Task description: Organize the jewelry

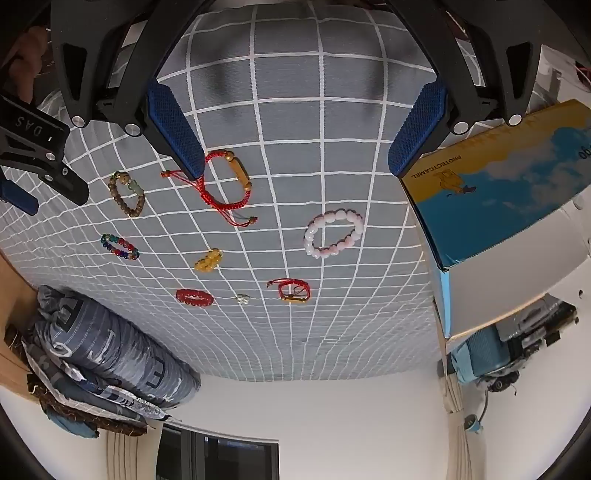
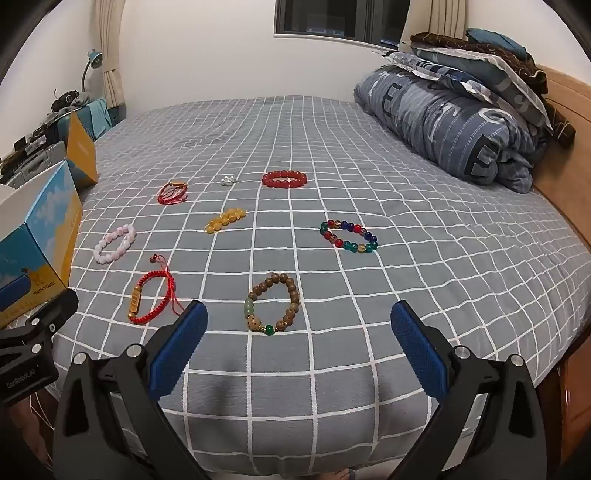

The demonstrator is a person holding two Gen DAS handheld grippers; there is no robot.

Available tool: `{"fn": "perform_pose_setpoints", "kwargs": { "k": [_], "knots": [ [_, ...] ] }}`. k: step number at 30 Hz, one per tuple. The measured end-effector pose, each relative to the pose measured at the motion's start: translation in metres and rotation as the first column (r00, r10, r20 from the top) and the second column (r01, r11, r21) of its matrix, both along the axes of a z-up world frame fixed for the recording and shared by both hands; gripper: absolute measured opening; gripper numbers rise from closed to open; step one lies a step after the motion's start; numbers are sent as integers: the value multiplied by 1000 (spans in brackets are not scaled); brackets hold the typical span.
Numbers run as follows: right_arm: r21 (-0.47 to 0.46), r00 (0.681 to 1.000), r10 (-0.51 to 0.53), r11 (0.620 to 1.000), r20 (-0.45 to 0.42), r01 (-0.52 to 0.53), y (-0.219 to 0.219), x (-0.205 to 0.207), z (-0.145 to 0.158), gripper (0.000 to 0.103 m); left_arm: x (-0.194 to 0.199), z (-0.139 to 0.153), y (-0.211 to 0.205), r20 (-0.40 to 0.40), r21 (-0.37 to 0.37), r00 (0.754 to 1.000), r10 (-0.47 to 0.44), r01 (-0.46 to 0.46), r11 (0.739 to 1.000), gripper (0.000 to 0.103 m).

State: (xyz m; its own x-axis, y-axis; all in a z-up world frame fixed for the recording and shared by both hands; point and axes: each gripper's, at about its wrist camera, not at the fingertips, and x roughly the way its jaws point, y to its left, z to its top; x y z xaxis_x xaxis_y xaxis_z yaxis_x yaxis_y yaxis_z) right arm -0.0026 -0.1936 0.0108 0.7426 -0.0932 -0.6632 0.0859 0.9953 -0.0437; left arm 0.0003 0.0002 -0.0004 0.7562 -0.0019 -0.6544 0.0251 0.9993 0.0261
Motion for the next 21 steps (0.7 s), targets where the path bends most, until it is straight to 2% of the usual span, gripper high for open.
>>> {"fn": "perform_pose_setpoints", "kwargs": {
  "k": [21],
  "knots": [
    [13,1000,-9,1000,10,8,3,-4,4,96,0,2,5,-2,-8,1000,15,-15,1000,97]
  ]
}}
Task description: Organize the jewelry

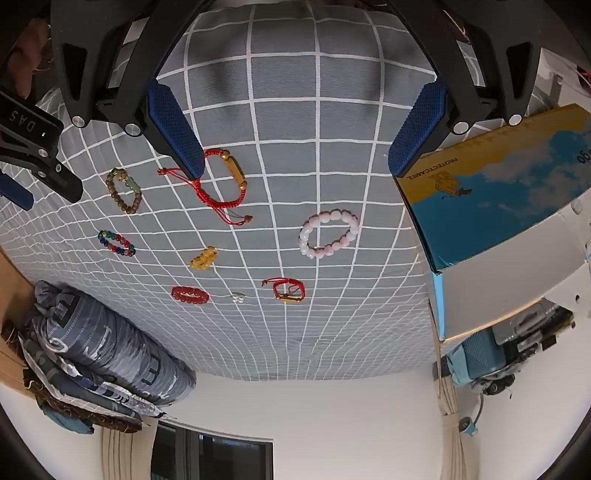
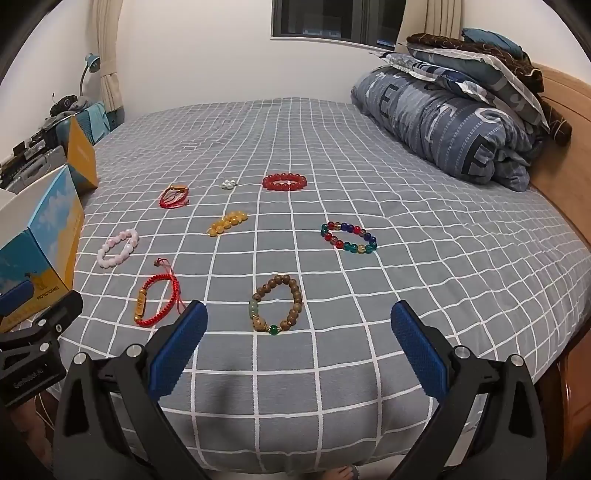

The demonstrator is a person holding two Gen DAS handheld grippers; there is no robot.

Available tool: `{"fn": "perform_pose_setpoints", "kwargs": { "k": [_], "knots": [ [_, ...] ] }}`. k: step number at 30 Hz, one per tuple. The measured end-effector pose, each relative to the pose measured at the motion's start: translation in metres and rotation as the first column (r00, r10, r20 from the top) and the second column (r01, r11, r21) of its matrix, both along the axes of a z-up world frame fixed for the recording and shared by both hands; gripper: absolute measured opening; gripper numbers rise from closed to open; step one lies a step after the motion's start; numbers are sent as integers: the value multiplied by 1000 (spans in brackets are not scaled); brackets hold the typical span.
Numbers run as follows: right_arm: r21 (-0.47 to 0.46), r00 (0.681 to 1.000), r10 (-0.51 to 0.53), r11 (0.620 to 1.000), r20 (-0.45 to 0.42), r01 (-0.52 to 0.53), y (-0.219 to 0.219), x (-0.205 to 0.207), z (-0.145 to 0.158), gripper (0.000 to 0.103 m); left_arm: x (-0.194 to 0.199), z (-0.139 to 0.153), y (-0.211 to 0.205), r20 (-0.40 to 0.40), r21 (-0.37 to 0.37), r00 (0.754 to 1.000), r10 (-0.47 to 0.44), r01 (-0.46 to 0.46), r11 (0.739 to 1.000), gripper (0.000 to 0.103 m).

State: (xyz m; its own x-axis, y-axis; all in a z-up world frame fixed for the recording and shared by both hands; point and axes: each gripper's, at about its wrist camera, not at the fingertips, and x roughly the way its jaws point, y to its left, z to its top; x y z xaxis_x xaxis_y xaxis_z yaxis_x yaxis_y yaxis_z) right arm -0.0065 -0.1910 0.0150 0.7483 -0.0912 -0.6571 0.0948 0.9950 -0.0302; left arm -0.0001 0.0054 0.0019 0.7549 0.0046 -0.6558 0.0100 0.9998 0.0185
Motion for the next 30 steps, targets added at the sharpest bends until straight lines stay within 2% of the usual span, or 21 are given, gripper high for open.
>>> {"fn": "perform_pose_setpoints", "kwargs": {
  "k": [30],
  "knots": [
    [-3,1000,-4,1000,4,4,2,-1,0,96,1,-2,-6,-3,-2,1000,-7,7,1000,97]
  ]
}}
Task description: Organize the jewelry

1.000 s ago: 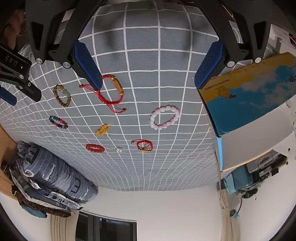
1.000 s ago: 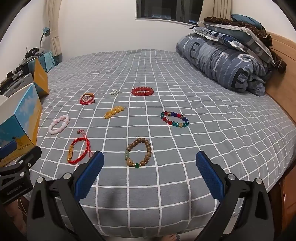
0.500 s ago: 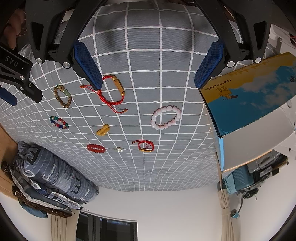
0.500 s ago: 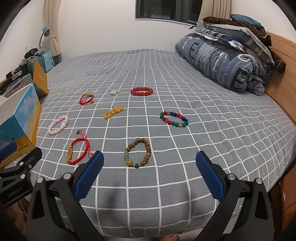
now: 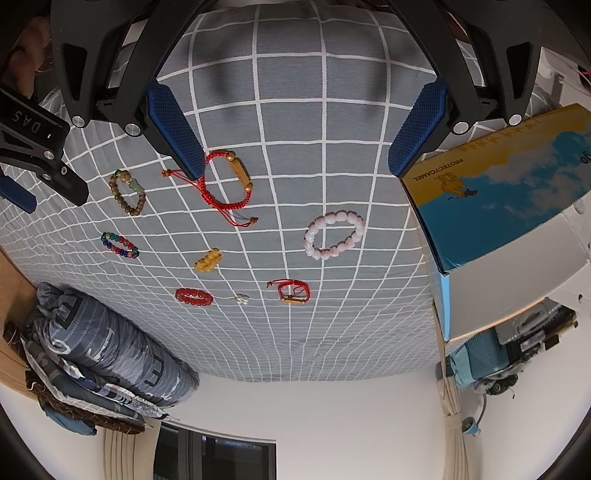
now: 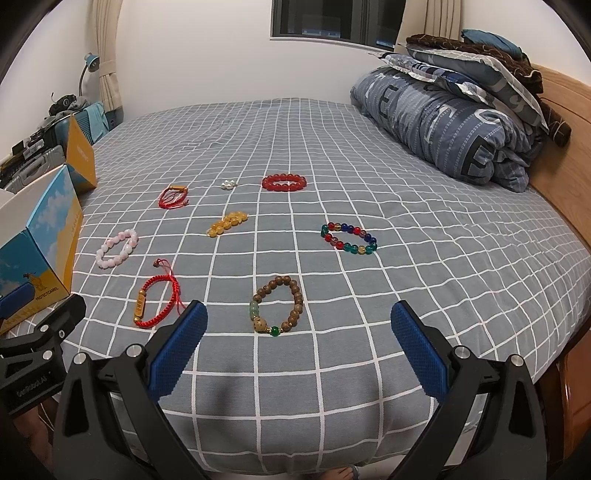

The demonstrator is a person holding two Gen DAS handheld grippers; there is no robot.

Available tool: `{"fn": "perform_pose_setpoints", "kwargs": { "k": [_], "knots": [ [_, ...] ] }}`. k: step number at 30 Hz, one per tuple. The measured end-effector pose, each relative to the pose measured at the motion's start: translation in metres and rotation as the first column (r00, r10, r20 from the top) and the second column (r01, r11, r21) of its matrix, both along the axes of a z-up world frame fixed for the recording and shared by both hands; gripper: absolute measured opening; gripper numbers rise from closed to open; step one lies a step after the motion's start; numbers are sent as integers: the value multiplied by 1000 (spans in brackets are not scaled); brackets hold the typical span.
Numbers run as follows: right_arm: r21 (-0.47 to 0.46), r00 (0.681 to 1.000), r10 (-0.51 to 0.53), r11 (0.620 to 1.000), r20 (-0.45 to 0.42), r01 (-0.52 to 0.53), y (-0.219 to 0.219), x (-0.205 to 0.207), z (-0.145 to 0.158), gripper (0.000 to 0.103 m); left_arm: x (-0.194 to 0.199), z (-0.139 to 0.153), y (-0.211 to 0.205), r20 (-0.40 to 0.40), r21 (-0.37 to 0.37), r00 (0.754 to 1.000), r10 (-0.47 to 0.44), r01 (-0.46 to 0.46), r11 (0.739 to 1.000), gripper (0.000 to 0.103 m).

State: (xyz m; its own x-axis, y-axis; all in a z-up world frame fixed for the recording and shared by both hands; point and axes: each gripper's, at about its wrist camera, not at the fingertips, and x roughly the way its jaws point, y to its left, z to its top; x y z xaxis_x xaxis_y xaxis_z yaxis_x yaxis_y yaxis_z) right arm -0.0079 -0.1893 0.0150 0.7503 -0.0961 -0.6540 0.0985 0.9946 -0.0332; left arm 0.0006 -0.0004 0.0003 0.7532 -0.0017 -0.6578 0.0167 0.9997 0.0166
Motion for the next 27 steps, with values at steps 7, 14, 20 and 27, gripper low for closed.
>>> {"fn": "perform_pose_setpoints", "kwargs": {
  "k": [7,14,20,27],
  "knots": [
    [-3,1000,1,1000,0,-1,1,1,1,96,-1,0,-4,6,0,1000,-6,6,1000,97],
    [-2,1000,2,1000,2,-2,1,1,1,96,-2,0,-2,5,-3,1000,-6,6,1000,97],
    [-3,1000,2,1000,3,-2,1,1,1,96,-2,-1,-2,4,-4,1000,-5,5,1000,97],
    [-5,1000,4,1000,4,-4,2,0,3,96,-2,-1,-2,3,-4,1000,-5,5,1000,97]
  ]
}}
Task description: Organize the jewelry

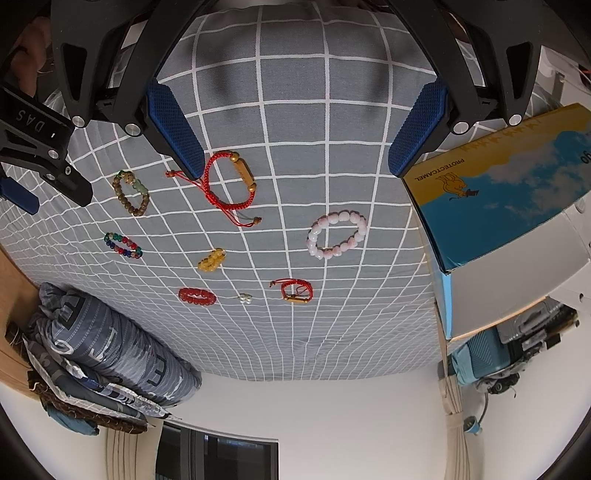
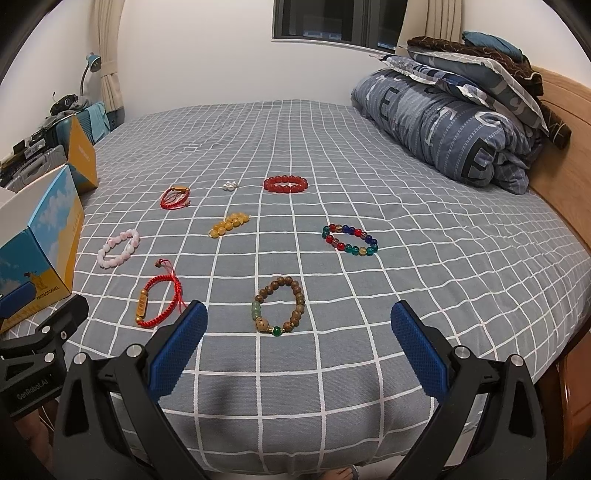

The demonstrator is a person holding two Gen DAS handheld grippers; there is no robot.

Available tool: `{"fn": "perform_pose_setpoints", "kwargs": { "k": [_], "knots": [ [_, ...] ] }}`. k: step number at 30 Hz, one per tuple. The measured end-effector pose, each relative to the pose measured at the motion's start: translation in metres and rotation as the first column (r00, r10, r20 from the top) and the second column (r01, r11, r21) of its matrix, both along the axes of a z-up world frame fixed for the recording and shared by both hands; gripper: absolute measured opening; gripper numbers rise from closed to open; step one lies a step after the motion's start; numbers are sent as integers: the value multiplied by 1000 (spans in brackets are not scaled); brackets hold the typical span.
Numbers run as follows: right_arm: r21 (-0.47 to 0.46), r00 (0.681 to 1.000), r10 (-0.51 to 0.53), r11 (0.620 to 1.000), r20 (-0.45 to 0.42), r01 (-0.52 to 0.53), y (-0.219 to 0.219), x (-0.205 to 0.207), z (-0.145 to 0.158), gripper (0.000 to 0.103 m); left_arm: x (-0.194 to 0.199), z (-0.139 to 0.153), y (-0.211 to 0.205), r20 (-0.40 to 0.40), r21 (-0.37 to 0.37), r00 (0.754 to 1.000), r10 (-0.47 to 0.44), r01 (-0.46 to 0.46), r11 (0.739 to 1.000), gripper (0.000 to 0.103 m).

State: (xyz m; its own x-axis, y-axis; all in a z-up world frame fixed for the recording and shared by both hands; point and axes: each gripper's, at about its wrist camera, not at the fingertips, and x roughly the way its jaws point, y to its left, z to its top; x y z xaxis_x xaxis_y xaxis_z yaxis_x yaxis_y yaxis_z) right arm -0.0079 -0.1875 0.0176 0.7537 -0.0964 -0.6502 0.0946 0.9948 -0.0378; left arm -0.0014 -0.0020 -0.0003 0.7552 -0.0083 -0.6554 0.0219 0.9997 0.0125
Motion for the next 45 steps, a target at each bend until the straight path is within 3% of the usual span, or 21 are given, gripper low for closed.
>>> {"fn": "perform_pose_setpoints", "kwargs": {
  "k": [26,38,45],
  "knots": [
    [-7,1000,8,1000,22,-8,3,-3,9,96,-2,9,1,-1,-22,1000,10,-10,1000,97],
    [-11,998,-1,1000,66,2,-5,4,62,96,21,49,3,-45,-89,999,19,-23,996,97],
    [-34,1000,-24,999,10,24,-19,37,75,96,53,57,-1,-77,-88,997,7,-14,996,97]
  ]
}}
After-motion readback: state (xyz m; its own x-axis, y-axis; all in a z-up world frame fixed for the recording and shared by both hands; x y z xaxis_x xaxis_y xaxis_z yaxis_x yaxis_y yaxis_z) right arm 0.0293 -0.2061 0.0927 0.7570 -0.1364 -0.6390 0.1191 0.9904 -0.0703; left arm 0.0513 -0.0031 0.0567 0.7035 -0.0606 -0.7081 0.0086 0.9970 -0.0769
